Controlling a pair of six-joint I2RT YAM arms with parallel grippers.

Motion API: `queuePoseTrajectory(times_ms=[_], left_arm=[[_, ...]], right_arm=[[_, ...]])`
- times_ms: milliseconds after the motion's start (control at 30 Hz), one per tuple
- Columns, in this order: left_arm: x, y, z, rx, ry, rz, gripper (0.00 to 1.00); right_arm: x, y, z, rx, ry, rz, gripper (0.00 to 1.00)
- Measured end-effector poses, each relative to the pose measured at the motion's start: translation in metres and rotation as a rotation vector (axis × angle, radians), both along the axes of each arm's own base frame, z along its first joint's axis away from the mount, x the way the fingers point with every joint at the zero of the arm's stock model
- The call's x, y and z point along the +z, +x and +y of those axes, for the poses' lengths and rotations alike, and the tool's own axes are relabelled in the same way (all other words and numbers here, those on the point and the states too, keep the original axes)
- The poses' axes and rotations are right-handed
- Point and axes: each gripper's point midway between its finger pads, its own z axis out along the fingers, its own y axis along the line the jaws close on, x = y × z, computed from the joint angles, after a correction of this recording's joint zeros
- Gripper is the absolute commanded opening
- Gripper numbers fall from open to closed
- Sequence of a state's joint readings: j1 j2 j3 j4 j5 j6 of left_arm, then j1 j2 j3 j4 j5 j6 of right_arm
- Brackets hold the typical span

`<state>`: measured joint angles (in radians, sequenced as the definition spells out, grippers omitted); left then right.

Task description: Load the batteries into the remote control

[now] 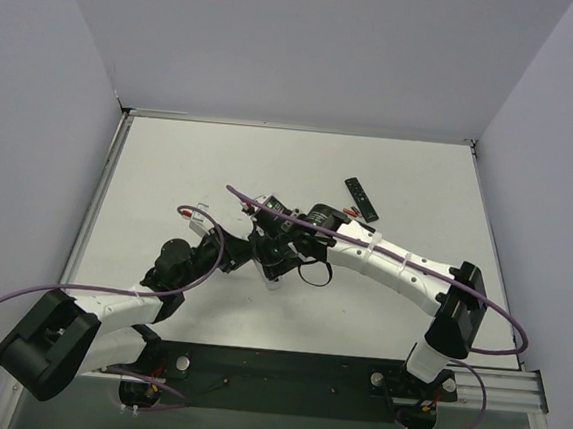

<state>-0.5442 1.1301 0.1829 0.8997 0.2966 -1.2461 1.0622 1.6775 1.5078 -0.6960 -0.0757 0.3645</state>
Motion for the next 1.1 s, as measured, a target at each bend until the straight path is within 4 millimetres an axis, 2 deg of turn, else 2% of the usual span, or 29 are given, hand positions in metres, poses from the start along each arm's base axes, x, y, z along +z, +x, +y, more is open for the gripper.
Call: queuePoseTrajectory(times_ms=[167,300,333,467,600,700,967,1100], left_arm=[[-0.011,-0.002,0.002,0.008,-0.001,0.043,0.0],[-0.016,-0.003,0.002,0.007,0.0,0.062,0.0],[-0.016,-0.003,0.002,0.006,-0.002,0.06,0.0],[-0.014,-0.005,0.0,-0.014,-0.008,0.053,0.0],[-0.011,-0.009,-0.003,-0.044,-0.011,0.05,0.0],[-0.007,-0.011,-0.006,-0.066,-0.017,0.043,0.0],[0.002,-0.017,-0.01,-0.112,-0.033,0.034,0.0],[0.011,-0.021,-0.014,-0.141,-0.041,0.022,0.0]], right_arm=[[0.009,0.003,-0.002,0.006,0.013,-0.033,0.33],[0.036,0.002,0.001,0.077,0.12,-0.106,0.35],[0.044,0.0,0.001,0.108,0.158,-0.131,0.39],[0.072,-0.014,-0.008,0.252,0.29,-0.236,0.4],[0.088,-0.029,-0.013,0.406,0.396,-0.335,0.33],[0.084,-0.04,-0.016,0.516,0.428,-0.369,0.33],[0.045,-0.06,-0.02,0.8,0.413,-0.407,0.34],[0.038,-0.064,-0.02,0.884,0.41,-0.434,0.29]])
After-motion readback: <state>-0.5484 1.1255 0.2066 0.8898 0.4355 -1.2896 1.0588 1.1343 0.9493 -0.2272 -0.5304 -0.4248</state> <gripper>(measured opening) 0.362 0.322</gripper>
